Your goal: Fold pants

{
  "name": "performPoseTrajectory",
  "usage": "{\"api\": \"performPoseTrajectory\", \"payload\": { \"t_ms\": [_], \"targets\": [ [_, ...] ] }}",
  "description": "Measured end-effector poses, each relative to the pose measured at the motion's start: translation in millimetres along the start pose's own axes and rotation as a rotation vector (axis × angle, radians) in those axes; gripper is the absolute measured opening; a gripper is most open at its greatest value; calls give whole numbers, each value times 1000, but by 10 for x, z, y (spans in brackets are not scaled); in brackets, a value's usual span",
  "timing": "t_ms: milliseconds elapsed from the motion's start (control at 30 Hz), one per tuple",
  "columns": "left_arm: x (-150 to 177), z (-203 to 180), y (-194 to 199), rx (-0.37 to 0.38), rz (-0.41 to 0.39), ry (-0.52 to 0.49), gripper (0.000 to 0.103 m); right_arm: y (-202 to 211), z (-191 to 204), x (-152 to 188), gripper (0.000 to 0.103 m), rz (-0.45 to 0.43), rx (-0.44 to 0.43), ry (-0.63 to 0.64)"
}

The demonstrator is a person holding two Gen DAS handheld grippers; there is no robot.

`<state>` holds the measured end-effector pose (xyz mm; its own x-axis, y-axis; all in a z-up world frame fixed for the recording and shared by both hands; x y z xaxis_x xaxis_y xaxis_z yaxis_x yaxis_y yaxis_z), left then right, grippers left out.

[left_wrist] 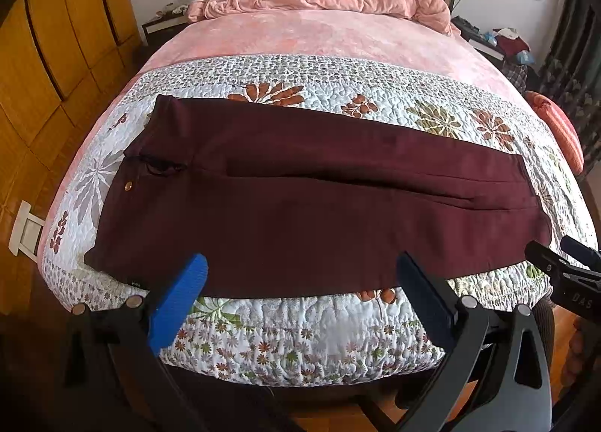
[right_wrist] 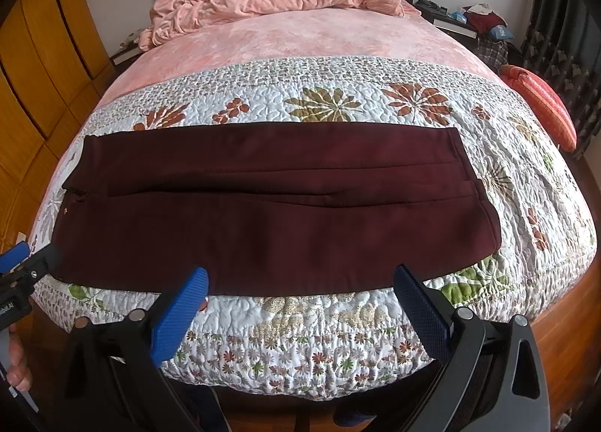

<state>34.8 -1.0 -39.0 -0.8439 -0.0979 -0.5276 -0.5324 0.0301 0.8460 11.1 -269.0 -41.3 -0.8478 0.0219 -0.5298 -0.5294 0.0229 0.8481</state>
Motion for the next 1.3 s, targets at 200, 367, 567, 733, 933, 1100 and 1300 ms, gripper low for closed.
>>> {"api": "performPoseTrajectory", "payload": {
  "t_ms": [200, 367, 567, 733, 933, 1100, 1300],
  "targets": [
    [-9, -3, -11, 1, 4, 3, 100, -9, 1, -18, 99, -4, 3, -1],
    [-10, -16, -13, 1, 6, 1, 100, -5, -6, -24, 99, -7, 3, -2],
    [-5, -8, -18, 2, 2, 3, 100, 2, -11, -25, 99, -9, 4, -3],
    [1, -9, -18, 2, 3, 4, 100, 3, -13, -25, 99, -7, 5, -2],
    [-4, -5, -18, 1, 3, 3, 100, -2, -3, -21, 99, -9, 6, -1],
    [-1, 0, -16, 2, 2, 4, 100, 2, -11, -21, 99, -8, 8, -1],
    [-12, -9, -5, 2, 0, 0, 100, 2, -10, -22, 99, -9, 8, -1]
  ]
}}
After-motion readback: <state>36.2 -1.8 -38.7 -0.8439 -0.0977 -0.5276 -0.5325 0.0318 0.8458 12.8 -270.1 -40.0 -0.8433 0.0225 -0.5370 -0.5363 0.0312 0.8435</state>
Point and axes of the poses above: each gripper's, at about its wrist camera, not at the fingertips, and y roughly against the way its jaws point, z to its left, x to its underside, the point moved 5 cm from there along -y, roughly the way its jaws point, and after that the axes turned 7 degrees about y, right-handed, at the moved point
